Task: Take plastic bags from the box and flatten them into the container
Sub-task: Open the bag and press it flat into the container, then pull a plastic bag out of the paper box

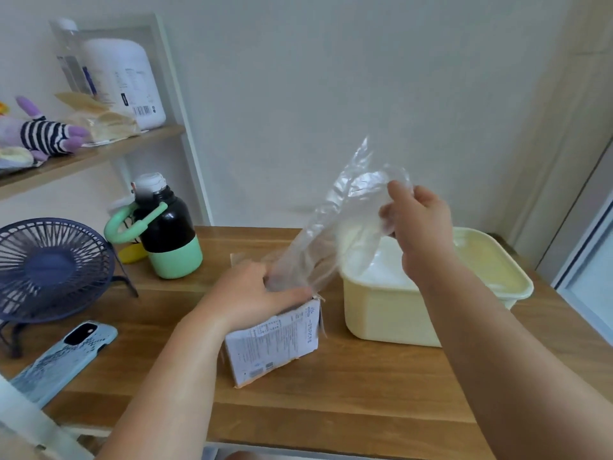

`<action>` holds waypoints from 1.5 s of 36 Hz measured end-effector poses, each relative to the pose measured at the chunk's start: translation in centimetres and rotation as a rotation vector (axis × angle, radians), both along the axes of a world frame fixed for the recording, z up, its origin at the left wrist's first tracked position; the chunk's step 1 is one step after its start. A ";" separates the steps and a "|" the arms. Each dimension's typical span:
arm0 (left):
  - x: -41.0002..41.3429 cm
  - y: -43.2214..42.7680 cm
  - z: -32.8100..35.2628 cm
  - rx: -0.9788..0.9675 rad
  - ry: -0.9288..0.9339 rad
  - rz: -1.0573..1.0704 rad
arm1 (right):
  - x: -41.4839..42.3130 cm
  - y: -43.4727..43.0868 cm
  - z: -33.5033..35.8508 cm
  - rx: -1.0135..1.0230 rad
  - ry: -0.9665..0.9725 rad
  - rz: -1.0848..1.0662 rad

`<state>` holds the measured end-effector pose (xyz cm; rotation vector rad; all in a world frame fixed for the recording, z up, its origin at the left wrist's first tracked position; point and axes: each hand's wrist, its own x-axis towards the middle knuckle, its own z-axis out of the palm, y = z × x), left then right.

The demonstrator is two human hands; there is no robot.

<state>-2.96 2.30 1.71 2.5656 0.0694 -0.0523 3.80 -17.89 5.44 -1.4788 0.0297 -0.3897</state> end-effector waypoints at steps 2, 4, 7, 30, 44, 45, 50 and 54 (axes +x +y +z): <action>0.1 -0.6 0.8 -0.018 -0.067 0.008 | 0.4 -1.2 0.1 0.031 0.049 -0.048; 0.6 -2.0 1.5 -0.118 -0.146 -0.005 | 0.8 -2.8 0.1 0.072 0.090 -0.087; 1.3 -4.2 2.1 -0.439 -0.216 -0.017 | 1.1 -4.3 -0.1 0.134 0.153 -0.084; 7.5 -14.7 0.7 0.116 -0.138 -0.432 | 3.0 -12.4 -2.2 0.022 0.550 -0.036; 11.1 -12.9 0.5 0.275 -0.798 -0.262 | 3.0 -13.6 -2.0 -0.457 0.525 0.095; 10.9 -13.1 0.5 0.328 -0.755 -0.284 | 3.0 -13.6 -2.1 -0.554 0.532 0.084; 10.8 -13.2 0.0 0.548 -0.238 -0.383 | 3.4 -13.4 -2.5 -0.922 0.577 0.021; 9.2 -13.1 0.5 0.212 -0.313 -0.343 | 3.5 -13.3 -2.7 -0.843 0.536 0.051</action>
